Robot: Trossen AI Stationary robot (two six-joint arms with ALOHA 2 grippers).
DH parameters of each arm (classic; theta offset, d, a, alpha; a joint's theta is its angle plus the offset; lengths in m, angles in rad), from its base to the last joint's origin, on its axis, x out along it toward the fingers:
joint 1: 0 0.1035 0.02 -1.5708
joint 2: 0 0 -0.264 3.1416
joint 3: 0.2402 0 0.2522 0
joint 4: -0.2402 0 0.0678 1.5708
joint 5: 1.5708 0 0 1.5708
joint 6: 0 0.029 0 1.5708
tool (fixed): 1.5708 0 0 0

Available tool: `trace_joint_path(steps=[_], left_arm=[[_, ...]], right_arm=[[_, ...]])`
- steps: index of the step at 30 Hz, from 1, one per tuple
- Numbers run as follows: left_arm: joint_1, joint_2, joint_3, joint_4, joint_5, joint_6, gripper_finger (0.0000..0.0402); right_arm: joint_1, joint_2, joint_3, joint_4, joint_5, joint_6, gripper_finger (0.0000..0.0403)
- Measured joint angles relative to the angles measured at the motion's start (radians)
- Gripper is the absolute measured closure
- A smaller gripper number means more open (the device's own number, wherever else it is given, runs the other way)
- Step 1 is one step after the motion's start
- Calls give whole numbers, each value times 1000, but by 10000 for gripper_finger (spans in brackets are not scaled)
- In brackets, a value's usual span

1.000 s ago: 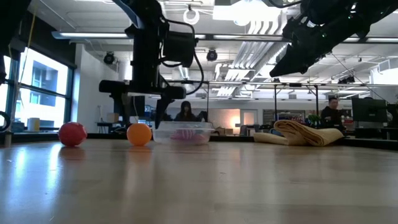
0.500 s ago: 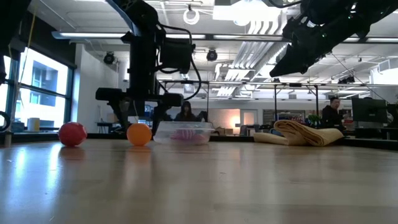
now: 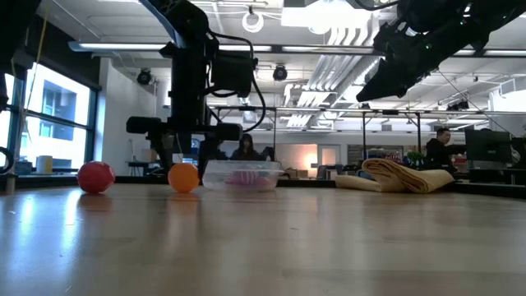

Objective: Pick and placing Produce into tupperware
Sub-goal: Put the orange into the transparent bin

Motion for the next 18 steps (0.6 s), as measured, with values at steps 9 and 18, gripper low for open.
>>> trace_joint_path(steps=[9, 18], left_arm=[[0, -1, 0, 0, 4, 12, 165], [-1, -1, 0, 1, 9, 12, 160]], right_arm=[[0, 0, 0, 0, 0, 0, 359], [0, 0, 0, 0, 0, 0, 359]])
